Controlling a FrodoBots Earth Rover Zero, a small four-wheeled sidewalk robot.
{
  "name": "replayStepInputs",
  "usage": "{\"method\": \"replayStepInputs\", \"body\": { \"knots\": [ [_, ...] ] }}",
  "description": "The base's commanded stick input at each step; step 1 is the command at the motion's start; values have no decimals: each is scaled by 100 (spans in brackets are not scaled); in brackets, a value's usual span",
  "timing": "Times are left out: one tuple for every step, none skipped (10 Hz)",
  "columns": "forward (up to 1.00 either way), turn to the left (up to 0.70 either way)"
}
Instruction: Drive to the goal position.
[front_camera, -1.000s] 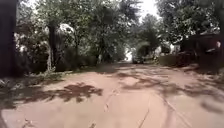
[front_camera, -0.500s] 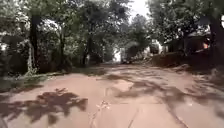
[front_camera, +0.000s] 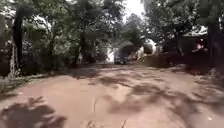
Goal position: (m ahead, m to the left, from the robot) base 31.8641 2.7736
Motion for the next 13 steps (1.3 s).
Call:
{"method": "replayStepInputs", "body": {
  "knots": [
    [100,0],
    [100,0],
    [100,0],
    [100,0],
    [100,27],
    [100,27],
    [100,27],
    [100,27],
    [100,0],
    [100,0],
    [100,0],
    [100,13],
    [100,27]
  ]
}}
